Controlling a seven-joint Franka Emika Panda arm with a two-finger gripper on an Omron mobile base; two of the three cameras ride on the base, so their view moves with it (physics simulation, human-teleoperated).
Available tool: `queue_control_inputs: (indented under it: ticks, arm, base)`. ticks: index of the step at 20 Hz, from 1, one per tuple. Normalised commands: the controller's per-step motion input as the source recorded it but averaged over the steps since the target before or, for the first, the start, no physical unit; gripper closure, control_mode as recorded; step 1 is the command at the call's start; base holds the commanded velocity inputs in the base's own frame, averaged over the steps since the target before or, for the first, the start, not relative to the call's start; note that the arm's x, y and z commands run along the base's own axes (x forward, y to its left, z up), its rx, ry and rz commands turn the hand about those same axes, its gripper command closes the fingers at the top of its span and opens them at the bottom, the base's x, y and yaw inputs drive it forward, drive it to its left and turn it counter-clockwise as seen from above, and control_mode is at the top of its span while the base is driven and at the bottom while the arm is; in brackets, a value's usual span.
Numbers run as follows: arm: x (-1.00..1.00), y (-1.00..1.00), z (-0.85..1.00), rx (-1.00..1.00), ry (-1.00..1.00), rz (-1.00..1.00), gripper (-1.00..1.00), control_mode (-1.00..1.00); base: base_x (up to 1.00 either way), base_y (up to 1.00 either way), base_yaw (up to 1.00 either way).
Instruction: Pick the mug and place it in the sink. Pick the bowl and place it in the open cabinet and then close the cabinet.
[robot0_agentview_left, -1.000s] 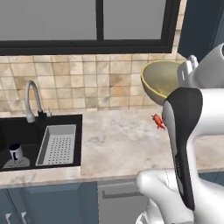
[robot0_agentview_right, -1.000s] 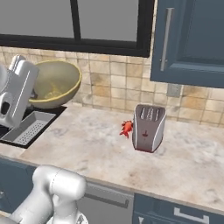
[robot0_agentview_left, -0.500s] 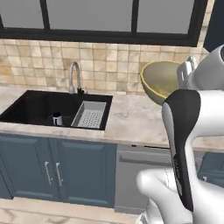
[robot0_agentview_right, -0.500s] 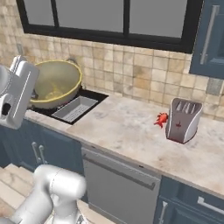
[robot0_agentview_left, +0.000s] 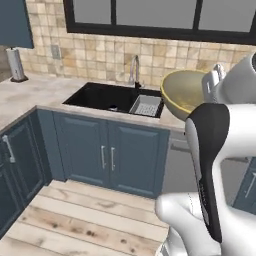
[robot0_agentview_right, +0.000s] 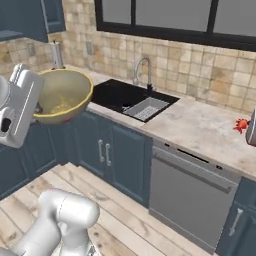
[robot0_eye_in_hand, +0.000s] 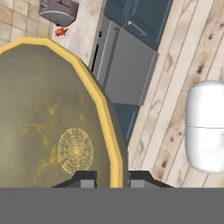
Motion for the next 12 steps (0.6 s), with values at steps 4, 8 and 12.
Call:
queue_control_inputs:
  ticks: [4,8,12]
  arm:
    - [0.00,0.00,0.00,0.00,0.00,0.00,1.00,1.00]
    - [0.00,0.00,0.00,0.00,0.00,0.00,1.00,1.00]
    - [0.00,0.00,0.00,0.00,0.00,0.00,1.00,1.00]
  base:
    - [-0.87,0.56,0.38]
    - [-0.26,-0.17,0.59]
    - [-0.20,-0.32,0.63]
